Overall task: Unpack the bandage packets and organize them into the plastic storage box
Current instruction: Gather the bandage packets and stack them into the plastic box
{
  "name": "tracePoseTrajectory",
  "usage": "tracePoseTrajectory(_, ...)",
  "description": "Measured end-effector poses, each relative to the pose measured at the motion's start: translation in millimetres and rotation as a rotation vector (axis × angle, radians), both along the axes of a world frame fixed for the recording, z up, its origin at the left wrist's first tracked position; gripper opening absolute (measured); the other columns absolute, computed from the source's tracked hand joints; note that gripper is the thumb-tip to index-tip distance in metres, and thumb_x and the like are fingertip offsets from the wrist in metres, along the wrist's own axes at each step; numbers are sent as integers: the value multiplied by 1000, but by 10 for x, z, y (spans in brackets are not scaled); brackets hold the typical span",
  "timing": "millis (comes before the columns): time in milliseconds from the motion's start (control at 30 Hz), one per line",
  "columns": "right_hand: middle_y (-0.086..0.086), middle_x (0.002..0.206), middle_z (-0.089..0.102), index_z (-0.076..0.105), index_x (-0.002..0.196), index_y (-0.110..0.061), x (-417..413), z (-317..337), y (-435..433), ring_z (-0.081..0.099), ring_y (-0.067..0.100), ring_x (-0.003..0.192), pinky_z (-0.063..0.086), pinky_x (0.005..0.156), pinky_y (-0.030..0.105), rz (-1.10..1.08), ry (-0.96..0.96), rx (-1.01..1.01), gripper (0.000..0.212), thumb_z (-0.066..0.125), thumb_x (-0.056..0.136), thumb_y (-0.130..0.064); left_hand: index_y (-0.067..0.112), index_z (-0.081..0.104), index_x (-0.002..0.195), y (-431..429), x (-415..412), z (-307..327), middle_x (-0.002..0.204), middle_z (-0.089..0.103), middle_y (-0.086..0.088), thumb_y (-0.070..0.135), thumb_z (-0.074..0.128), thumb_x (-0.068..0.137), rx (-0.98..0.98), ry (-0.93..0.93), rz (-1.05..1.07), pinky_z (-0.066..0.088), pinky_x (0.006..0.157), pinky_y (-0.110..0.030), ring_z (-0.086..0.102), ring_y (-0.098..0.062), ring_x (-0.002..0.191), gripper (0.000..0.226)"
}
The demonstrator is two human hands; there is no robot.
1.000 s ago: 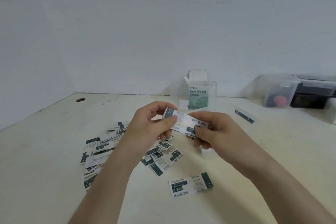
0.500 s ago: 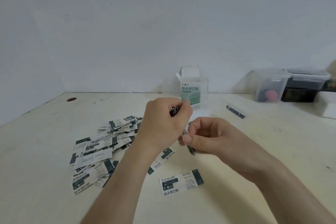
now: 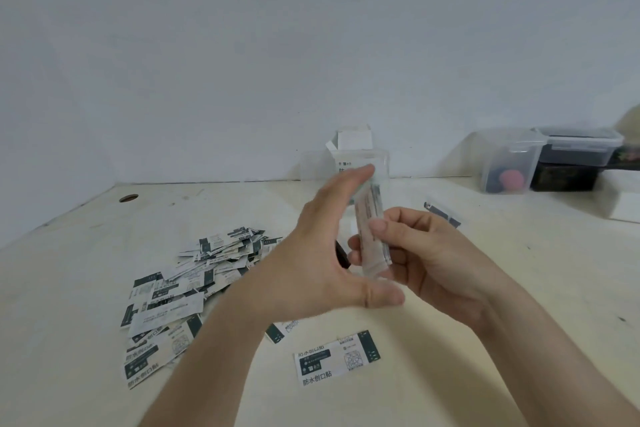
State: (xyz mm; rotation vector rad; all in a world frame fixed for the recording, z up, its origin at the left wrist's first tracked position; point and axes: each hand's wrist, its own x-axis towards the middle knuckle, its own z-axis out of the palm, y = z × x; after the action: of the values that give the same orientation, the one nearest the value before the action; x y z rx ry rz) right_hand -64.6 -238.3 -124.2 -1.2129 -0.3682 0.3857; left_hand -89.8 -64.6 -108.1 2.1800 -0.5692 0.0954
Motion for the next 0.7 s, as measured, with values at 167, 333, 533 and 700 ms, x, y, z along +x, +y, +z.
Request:
tracePoseTrajectory(167,21,88,71,58,90,-5,1,-36,2,70,27,73,53,66,33,83,27,-59,31,78,75,-22,63,1,140,-57,-9,-59,147,5,39,36,86,66,171,-179,25,22,97,1,6,17,137,116)
tracePoseTrajectory(333,20,91,72,59,91,-6,26,-39,-31,70,28,78,55,61,28,105,41,-70,27,74,75,-22,54,19,143,-63,47,-38,139,28,30,29,85,68,166,-223,3,29,100,-1,26,14,132,103)
tracePoseTrajectory(533,27,95,68,63,82,-11,103,14,-158,60,34,83,53,64,32,28,7,-76,27,85,68,-19,70,9,134,-116,175,-41,146,20,36,39,87,64,35,-140,4,28,101,-5,18,25,128,109)
tracePoseTrajectory(700,18,81,74,60,74,-10,358,198,-409,59,20,63,53,65,29,-374,-220,-565,21,80,76,-14,42,49,133,-41,386,-225,127,56,16,61,64,80,387,-81,74,38,106,-34,46,0,118,58)
